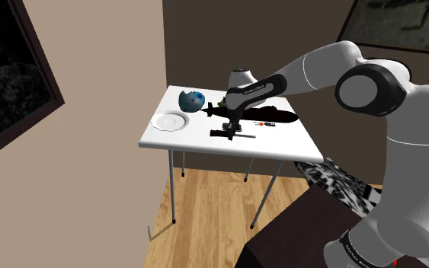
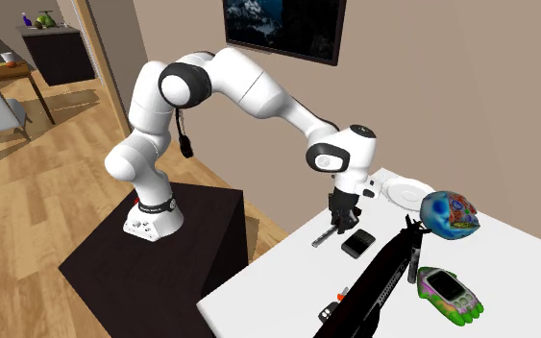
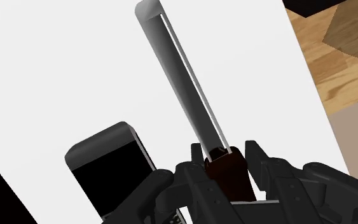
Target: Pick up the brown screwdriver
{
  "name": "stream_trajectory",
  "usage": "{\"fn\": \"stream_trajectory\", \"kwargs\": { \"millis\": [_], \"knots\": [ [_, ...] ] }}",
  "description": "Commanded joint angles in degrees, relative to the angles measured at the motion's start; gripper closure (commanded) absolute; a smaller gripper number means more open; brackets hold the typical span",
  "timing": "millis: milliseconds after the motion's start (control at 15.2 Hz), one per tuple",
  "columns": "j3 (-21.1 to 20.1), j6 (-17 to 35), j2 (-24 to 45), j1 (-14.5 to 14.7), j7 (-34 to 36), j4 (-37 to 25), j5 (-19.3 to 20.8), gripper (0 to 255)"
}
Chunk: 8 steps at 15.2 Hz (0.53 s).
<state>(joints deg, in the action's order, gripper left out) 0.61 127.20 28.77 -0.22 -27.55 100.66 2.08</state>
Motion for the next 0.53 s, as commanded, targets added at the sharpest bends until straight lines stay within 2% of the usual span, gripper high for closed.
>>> {"fn": "stream_trajectory", "kwargs": {
  "millis": [0, 462],
  "knots": [
    [0.0, -0.5, -0.4, 0.0, 0.0, -0.1, 0.0, 255],
    [0.0, -4.7, -3.2, 0.0, -0.2, -1.5, -0.1, 255]
  ]
}}
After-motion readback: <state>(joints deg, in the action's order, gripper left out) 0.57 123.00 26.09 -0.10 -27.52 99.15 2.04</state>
